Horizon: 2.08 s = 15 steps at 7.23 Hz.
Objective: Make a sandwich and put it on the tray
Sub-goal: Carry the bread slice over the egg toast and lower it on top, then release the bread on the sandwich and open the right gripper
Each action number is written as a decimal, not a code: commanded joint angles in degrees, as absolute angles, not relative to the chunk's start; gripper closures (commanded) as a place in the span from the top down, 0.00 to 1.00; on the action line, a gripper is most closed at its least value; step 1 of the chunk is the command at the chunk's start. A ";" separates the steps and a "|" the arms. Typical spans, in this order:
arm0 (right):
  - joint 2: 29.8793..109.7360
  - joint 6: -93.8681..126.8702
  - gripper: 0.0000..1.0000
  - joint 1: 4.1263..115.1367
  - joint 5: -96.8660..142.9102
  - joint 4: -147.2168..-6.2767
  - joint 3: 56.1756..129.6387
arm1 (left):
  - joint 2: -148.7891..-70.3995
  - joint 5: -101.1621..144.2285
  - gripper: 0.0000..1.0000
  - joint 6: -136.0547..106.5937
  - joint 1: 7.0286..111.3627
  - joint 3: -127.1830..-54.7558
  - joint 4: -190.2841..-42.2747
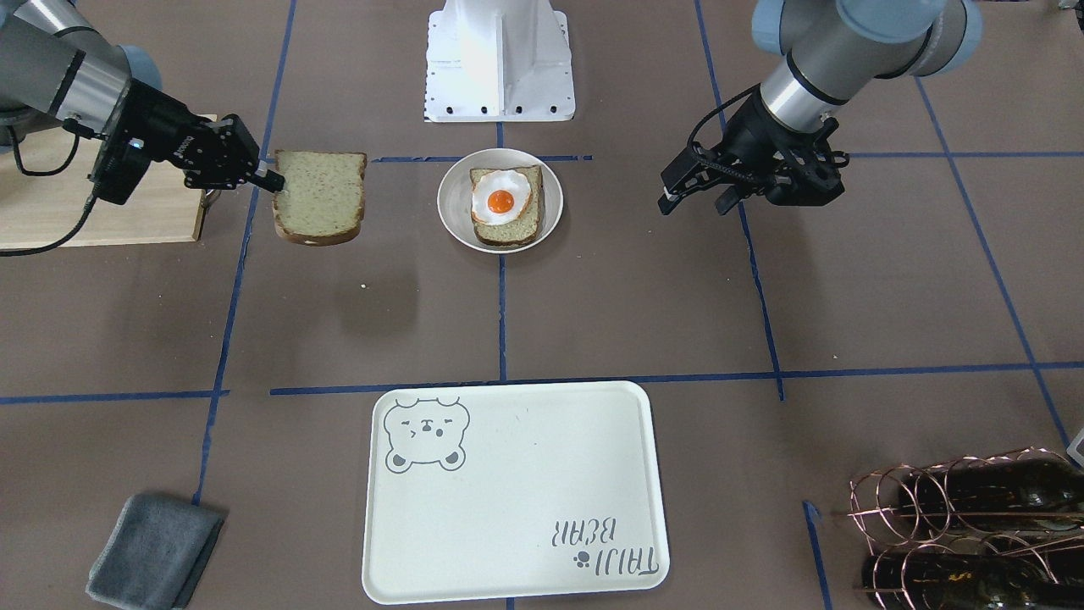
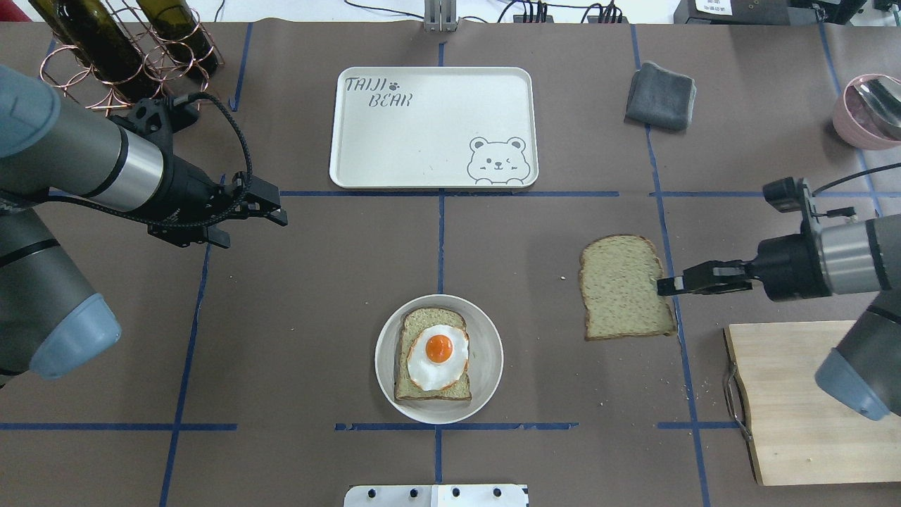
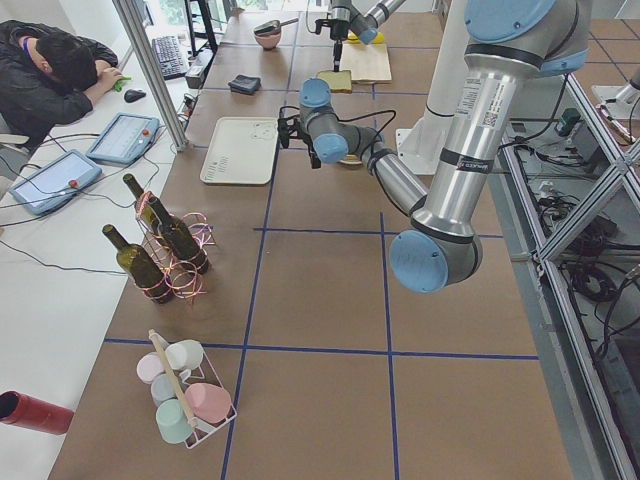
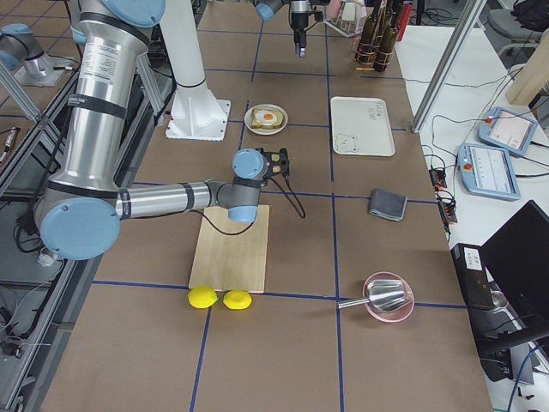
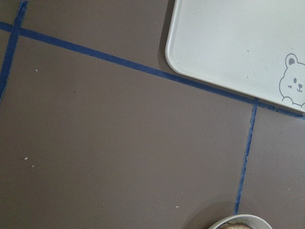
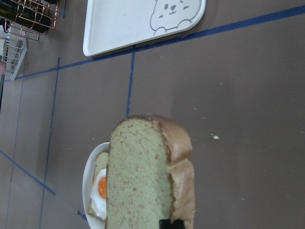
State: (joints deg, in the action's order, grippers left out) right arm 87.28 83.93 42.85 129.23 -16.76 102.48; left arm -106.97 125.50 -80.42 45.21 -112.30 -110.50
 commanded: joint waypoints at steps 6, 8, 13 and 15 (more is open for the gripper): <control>70.93 85.25 0.00 19.70 103.20 -34.37 100.82 | -106.96 125.60 1.00 -80.42 45.09 -111.27 -110.57; 70.84 85.25 0.00 17.76 100.74 -34.37 98.72 | -107.05 125.60 1.00 -80.51 45.09 -111.18 -110.57; 71.28 85.17 0.68 17.58 100.37 -34.28 98.09 | -107.23 125.68 1.00 -82.17 44.91 -109.87 -112.14; 71.19 85.17 1.00 17.93 100.46 -34.19 98.78 | -107.75 125.68 1.00 -82.97 44.74 -108.72 -113.64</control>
State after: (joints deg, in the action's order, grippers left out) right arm 71.26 85.17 17.71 100.37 -34.22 98.37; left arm -107.46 125.68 -82.59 44.82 -109.34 -112.90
